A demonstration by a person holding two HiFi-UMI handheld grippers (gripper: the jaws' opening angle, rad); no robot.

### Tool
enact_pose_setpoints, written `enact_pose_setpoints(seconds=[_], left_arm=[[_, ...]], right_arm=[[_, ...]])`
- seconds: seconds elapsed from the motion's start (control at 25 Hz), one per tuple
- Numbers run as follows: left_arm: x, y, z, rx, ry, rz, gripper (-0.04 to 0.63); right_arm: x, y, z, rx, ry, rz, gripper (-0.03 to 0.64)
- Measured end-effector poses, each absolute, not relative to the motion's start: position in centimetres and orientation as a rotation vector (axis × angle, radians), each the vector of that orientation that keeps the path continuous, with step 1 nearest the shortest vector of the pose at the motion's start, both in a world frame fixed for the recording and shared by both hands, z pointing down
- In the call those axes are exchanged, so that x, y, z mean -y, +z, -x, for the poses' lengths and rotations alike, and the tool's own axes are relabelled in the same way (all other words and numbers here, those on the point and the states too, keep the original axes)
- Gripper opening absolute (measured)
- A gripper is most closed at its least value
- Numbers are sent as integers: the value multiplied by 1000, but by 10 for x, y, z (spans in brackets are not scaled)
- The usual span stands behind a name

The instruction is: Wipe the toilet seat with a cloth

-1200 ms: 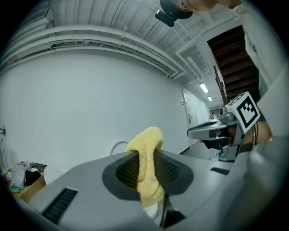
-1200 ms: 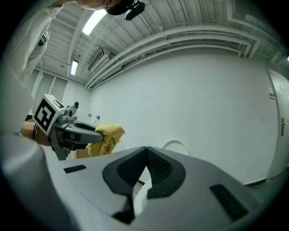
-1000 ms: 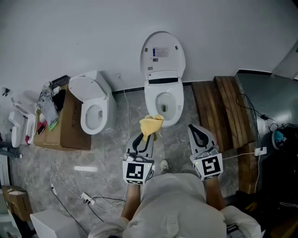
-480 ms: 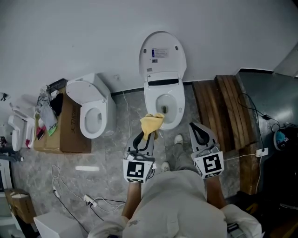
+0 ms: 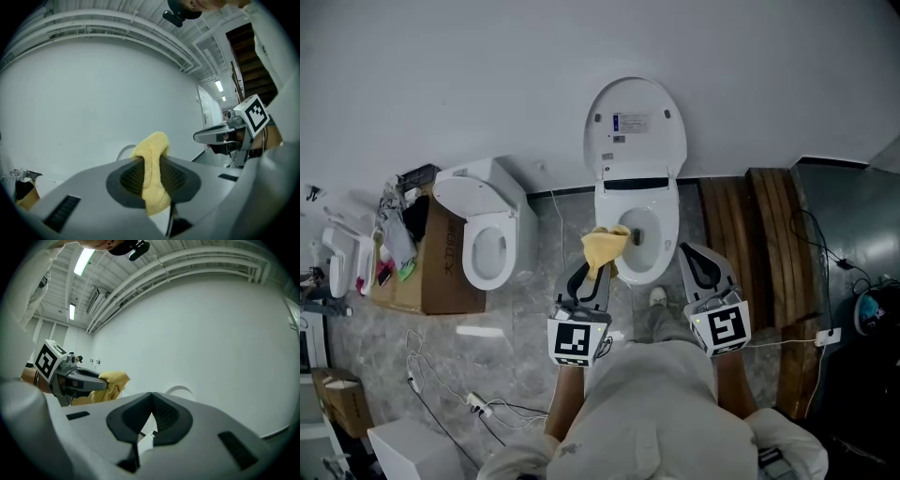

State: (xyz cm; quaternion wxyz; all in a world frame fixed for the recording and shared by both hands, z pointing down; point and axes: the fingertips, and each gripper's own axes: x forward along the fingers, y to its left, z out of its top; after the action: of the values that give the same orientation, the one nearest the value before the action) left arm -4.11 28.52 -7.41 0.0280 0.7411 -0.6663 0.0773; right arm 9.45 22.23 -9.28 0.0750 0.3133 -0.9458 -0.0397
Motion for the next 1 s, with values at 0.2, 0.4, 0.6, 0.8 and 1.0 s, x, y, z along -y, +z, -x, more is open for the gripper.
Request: enact_pose_setpoints(seconds=[0.2, 0.4, 0.6, 0.8, 1.0], left_arm=[[-237, -69, 45, 2101, 254, -2219, 81], [-207, -54, 50, 2131, 297, -2118, 81], [-179, -43, 50, 2159, 324, -2053, 81], [-158, -35, 52, 2154, 346, -2017, 81], [-142, -15, 64, 2139, 351, -1994, 81]], right_arm=[[-165, -87, -87, 2848, -86, -869, 8], [-122, -79, -75, 2876, -40, -777, 8], [-87, -62, -66, 2893, 9, -700, 8], [-65, -46, -56, 2893, 64, -658, 8], [-49, -15, -45, 2854, 140, -644, 8]])
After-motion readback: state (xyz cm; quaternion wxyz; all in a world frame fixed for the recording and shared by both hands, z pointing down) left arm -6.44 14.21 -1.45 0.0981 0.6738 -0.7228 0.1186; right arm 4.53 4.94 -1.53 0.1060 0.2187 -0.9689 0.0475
